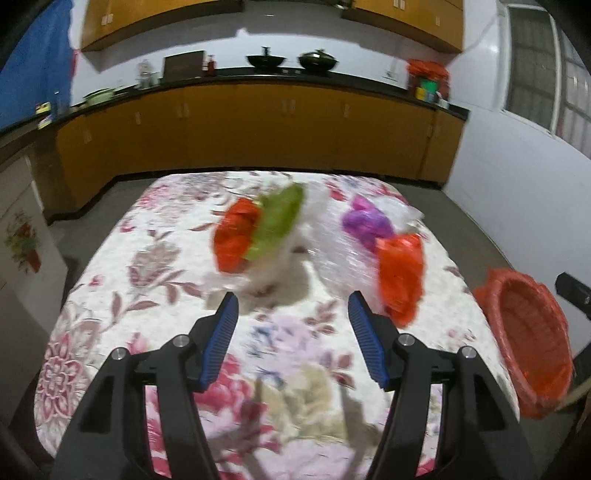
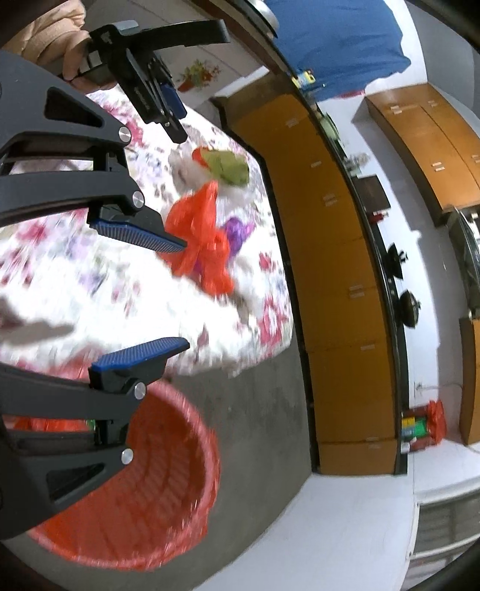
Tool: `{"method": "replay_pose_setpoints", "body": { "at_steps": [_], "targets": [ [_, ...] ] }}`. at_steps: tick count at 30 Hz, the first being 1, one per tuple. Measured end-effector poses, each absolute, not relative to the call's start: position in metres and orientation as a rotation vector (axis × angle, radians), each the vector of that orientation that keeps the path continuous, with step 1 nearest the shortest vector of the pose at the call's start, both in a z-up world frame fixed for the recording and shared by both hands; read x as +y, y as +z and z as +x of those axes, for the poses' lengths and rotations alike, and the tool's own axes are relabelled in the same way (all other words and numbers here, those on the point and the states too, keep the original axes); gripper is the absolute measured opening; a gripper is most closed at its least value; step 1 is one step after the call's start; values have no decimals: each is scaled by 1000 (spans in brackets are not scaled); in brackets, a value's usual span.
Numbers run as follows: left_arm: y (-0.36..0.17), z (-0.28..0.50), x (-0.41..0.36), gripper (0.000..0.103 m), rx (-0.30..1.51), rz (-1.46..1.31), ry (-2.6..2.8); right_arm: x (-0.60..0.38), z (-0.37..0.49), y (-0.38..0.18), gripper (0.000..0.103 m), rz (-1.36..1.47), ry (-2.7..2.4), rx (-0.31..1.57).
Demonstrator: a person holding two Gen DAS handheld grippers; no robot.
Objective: Collect trash
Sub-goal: 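Move both grippers back from the basket toward the table, then grasp the knotted red bag with the right gripper while the left grasps the green bag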
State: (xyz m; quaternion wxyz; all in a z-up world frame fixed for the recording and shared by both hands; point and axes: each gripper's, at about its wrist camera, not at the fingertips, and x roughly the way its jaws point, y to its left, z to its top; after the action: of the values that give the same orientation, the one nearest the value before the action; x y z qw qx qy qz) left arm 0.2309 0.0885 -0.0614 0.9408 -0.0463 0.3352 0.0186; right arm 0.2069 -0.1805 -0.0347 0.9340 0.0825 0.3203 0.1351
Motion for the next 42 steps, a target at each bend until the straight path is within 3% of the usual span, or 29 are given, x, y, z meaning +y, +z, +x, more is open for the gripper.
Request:
{"method": "replay_pose_setpoints", "body": {
  "at_steps": [10, 19, 29, 42],
  "targets": [
    [-62, 230, 129, 61, 670, -148, 118, -100, 283, -59, 49, 200, 254, 757],
    [-66, 234, 145, 61, 668, -173, 132, -85, 326, -94, 49, 194, 190, 898],
    [-63, 248, 136, 61, 653, -163, 115, -102, 298, -122, 23, 147, 255, 960],
    [-60, 318, 98, 66, 676, -110, 84, -134, 270, -119, 21, 204, 276, 956]
  ]
}}
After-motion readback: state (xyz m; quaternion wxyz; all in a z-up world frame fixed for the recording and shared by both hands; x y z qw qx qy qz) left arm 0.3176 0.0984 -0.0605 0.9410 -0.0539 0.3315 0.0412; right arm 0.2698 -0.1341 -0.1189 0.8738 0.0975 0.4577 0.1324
